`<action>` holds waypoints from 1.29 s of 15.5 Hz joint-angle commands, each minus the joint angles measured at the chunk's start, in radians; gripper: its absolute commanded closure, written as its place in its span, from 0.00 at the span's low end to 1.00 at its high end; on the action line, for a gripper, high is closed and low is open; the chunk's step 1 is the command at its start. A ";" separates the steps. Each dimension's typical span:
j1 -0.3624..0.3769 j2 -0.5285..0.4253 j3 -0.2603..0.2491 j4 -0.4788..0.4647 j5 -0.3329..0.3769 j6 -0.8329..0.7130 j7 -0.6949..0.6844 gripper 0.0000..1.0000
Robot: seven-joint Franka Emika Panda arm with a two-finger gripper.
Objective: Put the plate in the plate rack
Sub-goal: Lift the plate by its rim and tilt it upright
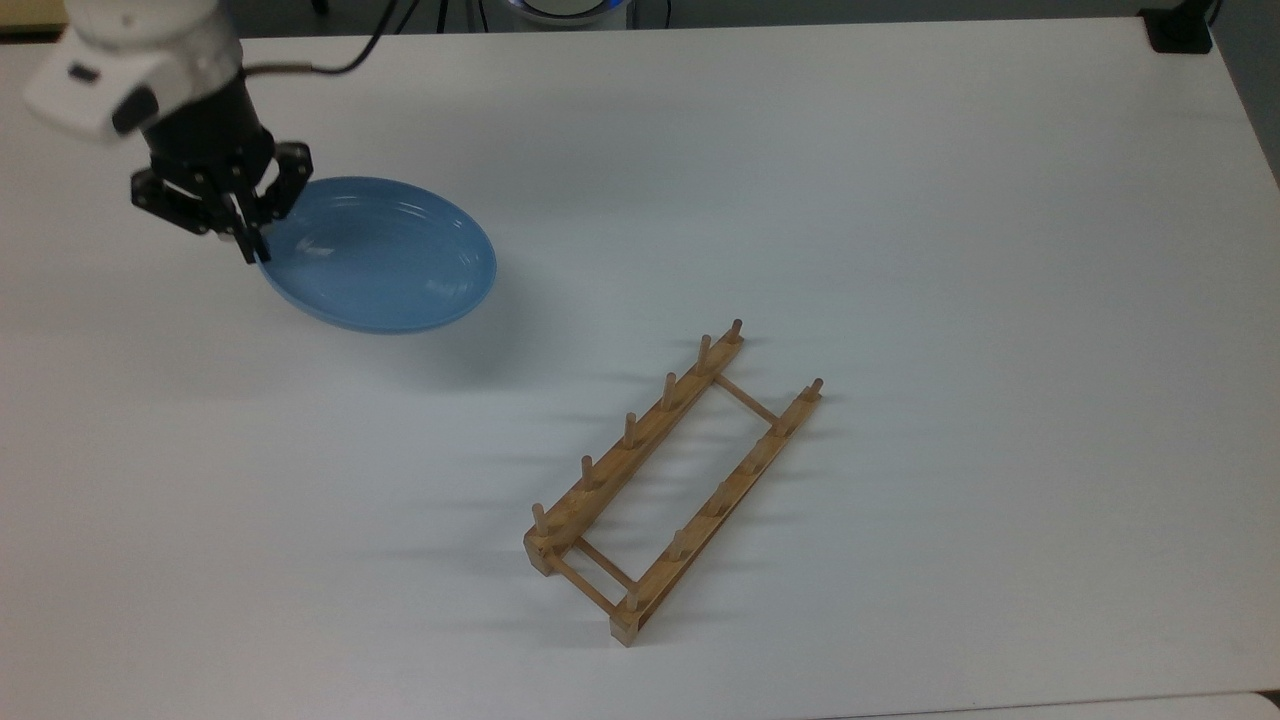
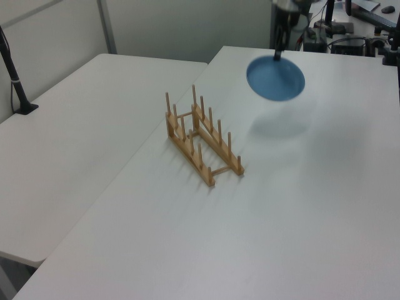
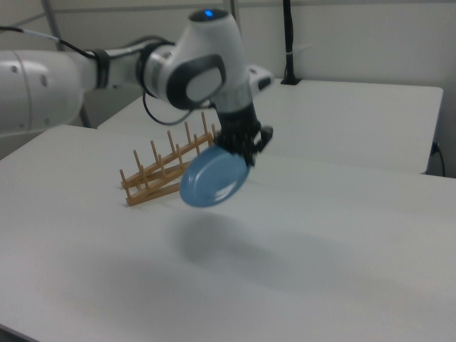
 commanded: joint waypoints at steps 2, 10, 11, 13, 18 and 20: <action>0.121 -0.108 -0.016 -0.043 -0.044 0.168 0.021 1.00; 0.279 -0.096 -0.007 -0.043 -0.467 0.442 0.470 1.00; 0.302 -0.095 -0.007 -0.043 -0.546 0.443 0.527 1.00; 0.367 -0.085 -0.007 -0.038 -0.753 0.443 0.714 1.00; 0.425 -0.030 -0.004 0.009 -1.051 0.442 0.984 1.00; 0.450 -0.026 -0.003 0.012 -1.101 0.440 1.020 1.00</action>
